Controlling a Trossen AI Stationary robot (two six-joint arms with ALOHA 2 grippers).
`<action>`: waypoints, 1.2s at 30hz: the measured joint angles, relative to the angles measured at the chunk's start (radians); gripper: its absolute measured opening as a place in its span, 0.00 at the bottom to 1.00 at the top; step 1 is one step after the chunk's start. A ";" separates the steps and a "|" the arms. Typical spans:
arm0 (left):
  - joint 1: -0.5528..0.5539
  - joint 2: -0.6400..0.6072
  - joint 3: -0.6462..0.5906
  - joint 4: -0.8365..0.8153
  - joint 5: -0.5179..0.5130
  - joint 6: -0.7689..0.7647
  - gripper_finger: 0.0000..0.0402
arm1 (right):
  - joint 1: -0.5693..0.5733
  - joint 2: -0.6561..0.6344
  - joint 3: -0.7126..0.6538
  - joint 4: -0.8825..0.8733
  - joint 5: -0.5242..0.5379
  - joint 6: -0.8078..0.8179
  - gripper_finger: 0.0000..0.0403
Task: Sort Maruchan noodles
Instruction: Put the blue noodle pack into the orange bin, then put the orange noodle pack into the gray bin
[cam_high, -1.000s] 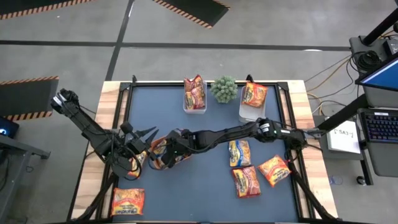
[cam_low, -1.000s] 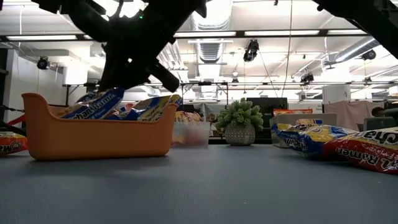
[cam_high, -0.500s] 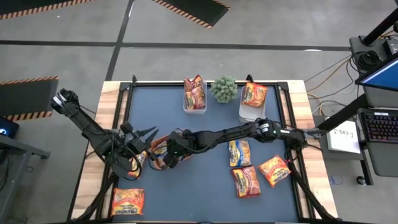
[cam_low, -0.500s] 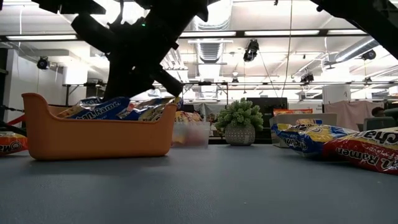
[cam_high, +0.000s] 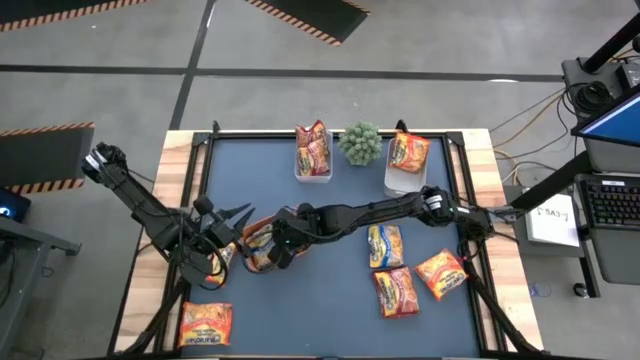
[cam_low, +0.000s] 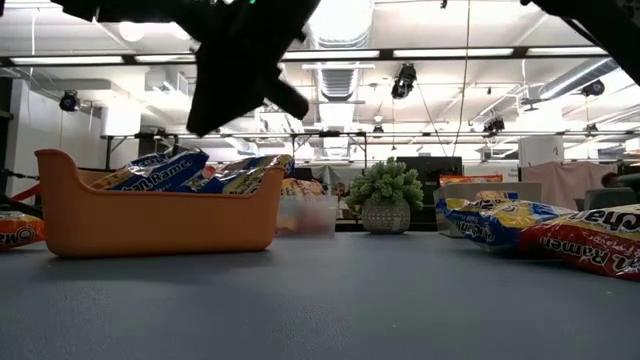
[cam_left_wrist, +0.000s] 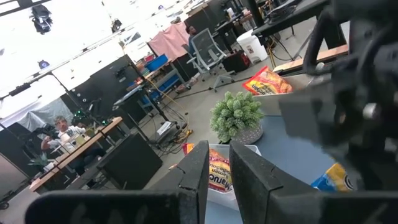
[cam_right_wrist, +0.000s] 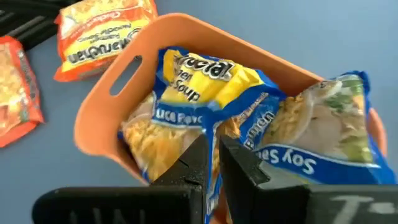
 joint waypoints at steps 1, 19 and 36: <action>0.000 0.000 0.000 0.001 0.000 0.000 0.12 | 0.005 -0.009 0.000 -0.011 0.002 -0.013 0.07; 0.002 0.028 0.038 0.010 0.514 -0.062 0.12 | 0.164 -0.159 -0.206 -0.206 0.105 -0.141 0.07; 0.066 0.366 0.039 -0.092 0.594 -0.522 0.12 | 0.213 -0.533 -0.804 0.435 0.105 -0.302 0.07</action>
